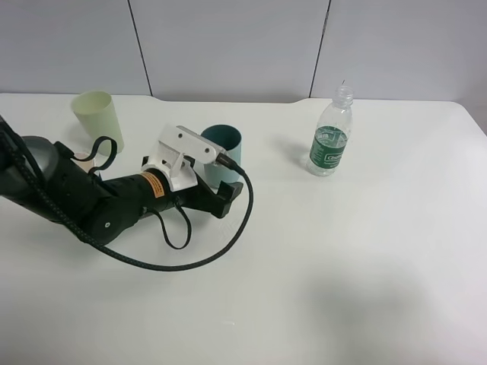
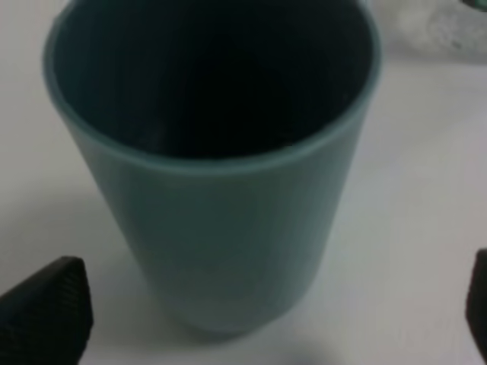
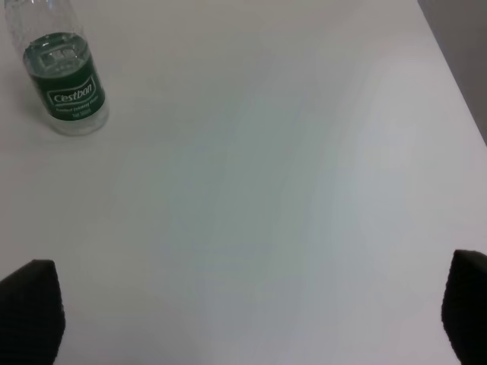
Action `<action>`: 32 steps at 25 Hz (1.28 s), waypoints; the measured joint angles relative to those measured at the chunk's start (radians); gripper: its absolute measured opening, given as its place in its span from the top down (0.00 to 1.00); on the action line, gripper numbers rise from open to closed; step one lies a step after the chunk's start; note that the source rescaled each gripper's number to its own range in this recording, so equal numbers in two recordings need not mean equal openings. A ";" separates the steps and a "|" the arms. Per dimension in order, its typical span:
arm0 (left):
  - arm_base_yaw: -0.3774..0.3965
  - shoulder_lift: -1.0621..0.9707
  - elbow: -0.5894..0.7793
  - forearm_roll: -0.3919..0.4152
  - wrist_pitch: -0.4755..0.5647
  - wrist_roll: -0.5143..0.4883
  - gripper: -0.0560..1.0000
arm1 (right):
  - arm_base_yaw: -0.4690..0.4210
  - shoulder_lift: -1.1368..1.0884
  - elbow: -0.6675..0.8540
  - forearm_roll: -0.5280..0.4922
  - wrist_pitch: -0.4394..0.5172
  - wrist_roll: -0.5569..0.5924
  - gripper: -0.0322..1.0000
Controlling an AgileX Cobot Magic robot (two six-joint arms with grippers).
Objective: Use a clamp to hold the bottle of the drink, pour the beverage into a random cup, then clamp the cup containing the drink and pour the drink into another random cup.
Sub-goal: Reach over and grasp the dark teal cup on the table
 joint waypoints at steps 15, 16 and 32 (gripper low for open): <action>0.001 0.114 -0.018 0.003 -0.243 -0.030 0.00 | 0.000 0.000 0.000 0.000 0.000 0.000 0.00; 0.001 0.123 -0.028 0.002 -0.247 -0.030 0.00 | 0.000 0.000 0.000 0.000 0.000 0.000 0.00; 0.081 0.193 -0.131 0.117 -0.268 -0.086 0.00 | 0.000 0.000 0.000 0.000 0.000 0.000 0.00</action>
